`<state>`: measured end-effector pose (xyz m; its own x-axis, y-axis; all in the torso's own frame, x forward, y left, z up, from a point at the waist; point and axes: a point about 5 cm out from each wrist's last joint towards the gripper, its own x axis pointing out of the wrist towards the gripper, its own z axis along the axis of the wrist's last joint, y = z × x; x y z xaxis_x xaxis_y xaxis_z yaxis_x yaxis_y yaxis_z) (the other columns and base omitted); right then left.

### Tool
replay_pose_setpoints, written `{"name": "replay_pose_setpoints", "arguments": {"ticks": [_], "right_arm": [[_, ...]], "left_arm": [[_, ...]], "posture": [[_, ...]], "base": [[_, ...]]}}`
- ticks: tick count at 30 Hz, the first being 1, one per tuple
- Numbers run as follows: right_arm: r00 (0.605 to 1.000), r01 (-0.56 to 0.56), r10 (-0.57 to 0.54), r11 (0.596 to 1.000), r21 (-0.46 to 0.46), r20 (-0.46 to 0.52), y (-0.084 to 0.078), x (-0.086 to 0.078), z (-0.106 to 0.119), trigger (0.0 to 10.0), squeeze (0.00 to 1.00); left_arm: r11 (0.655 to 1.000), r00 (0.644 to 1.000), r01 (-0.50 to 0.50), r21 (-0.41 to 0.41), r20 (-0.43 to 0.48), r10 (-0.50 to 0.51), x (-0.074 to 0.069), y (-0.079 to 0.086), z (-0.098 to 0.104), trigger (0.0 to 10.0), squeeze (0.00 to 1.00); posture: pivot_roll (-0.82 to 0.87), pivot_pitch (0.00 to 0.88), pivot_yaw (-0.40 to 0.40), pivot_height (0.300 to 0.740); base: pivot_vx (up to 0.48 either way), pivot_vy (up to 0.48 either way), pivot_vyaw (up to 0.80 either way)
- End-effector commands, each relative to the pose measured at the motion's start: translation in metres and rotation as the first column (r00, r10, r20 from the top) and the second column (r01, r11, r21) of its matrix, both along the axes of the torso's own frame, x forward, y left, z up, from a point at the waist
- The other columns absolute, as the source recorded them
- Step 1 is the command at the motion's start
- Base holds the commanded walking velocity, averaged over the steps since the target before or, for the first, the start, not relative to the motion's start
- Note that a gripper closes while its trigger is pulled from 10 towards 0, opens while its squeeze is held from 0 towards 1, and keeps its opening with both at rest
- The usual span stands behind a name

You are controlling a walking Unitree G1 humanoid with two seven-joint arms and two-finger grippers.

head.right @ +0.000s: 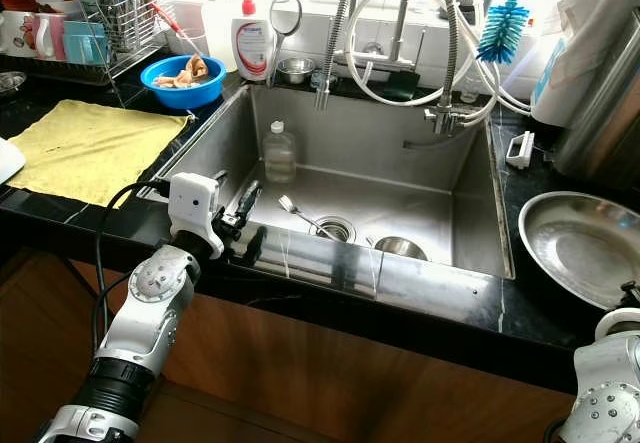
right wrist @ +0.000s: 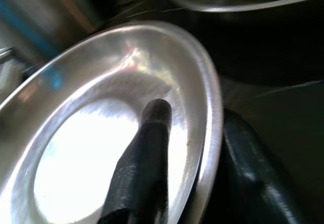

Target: Kitchen organization

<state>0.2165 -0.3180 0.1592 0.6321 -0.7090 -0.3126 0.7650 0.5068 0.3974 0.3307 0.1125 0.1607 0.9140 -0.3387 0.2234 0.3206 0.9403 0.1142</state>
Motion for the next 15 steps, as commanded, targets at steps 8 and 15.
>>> {"name": "replay_pose_setpoints", "arguments": {"ticks": [8, 15], "right_arm": [[0.980, -0.176, 0.180, 0.983, -0.049, 0.088, 0.019, 0.018, 0.016, 0.0, 0.00], [0.920, -0.304, 0.347, 0.925, -0.229, 0.179, 0.031, 0.032, 0.041, 10.0, 0.00]], "left_arm": [[1.000, 1.000, 0.005, 0.004, 0.025, -0.005, -0.001, -0.001, 0.006, 10.0, 0.00], [1.000, 1.000, 0.007, 0.000, 0.027, -0.007, 0.000, -0.003, 0.007, 10.0, 0.00]], "posture": [[0.01, 0.000, -0.038, 0.740], [0.00, 0.000, -0.036, 0.740]], "base": [[0.000, 0.000, 0.00], [0.000, 0.000, 0.00]]}}
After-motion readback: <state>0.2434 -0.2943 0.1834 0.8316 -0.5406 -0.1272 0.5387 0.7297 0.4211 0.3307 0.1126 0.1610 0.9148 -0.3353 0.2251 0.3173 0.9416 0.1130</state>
